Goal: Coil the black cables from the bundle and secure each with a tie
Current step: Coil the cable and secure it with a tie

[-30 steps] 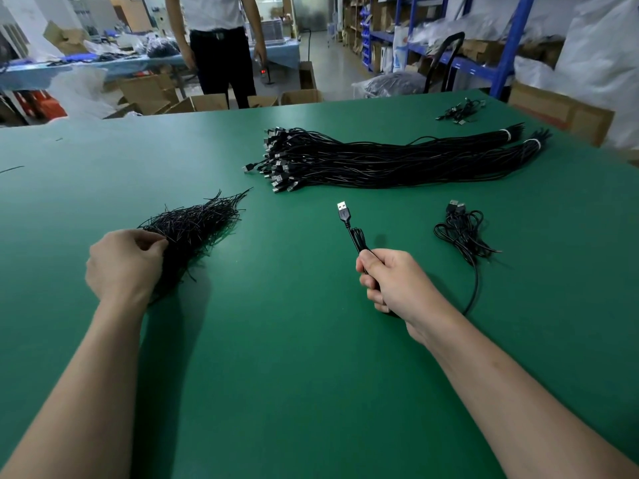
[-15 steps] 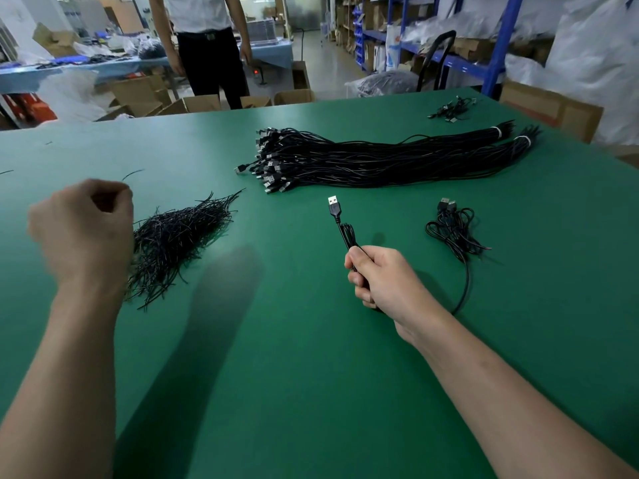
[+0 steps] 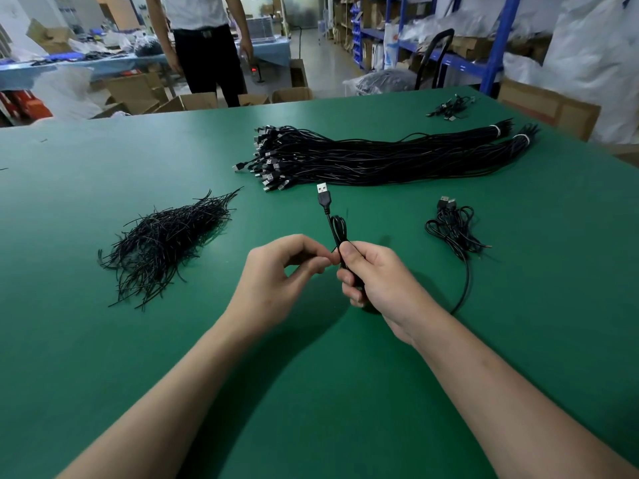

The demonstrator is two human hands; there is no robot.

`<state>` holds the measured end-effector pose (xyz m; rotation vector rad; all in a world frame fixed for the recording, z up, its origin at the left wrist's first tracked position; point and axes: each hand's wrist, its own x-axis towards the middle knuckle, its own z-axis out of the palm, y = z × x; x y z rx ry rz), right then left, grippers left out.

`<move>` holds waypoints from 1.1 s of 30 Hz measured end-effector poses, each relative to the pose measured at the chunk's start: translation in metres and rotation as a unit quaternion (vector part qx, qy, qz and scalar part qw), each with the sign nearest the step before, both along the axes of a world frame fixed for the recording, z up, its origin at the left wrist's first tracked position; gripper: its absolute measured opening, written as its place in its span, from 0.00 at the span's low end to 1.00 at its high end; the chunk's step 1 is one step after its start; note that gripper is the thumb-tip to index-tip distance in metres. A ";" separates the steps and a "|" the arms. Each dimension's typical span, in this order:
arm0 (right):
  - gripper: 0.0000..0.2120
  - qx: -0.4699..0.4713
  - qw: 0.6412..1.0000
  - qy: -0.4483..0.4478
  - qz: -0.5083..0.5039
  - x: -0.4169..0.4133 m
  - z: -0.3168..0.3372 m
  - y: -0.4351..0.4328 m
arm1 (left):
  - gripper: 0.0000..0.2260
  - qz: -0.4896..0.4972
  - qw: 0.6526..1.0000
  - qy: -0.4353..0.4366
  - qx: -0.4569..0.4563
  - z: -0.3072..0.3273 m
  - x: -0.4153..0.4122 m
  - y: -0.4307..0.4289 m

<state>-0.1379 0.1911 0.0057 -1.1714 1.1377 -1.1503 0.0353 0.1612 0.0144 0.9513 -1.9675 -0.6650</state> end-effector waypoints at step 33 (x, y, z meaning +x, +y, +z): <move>0.12 -0.017 0.998 -0.049 0.046 0.008 -0.003 0.004 | 0.11 -0.084 0.974 0.149 0.146 -0.017 0.003 -0.010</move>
